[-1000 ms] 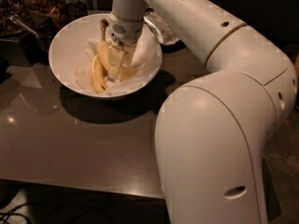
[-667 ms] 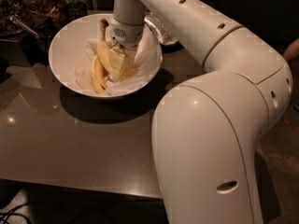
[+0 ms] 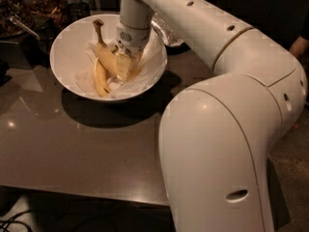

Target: Pick banana from white bowl

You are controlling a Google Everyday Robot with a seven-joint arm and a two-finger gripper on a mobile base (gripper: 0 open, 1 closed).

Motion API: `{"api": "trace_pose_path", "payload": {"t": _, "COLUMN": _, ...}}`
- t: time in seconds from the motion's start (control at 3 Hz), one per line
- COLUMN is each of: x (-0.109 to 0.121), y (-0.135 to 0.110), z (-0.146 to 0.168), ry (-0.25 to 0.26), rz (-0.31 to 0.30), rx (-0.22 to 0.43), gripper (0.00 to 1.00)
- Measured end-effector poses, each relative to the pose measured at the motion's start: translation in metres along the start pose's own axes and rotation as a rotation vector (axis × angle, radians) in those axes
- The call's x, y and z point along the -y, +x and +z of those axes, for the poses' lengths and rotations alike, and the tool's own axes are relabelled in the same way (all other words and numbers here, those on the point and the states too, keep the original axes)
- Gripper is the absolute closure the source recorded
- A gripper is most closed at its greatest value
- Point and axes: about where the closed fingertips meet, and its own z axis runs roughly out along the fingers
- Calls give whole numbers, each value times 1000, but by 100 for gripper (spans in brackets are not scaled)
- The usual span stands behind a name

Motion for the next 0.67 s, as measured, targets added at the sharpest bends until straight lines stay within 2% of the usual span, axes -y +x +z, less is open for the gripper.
{"api": "trace_pose_path", "payload": {"t": 0.33, "x": 3, "y": -6, "z": 3, "ry": 8, "rz": -1, "rx": 17, "gripper": 100}}
{"api": "trace_pose_path", "payload": {"t": 0.67, "x": 3, "y": -5, "z": -8, "ry": 34, "rz": -24, "rx": 18, "gripper": 100}}
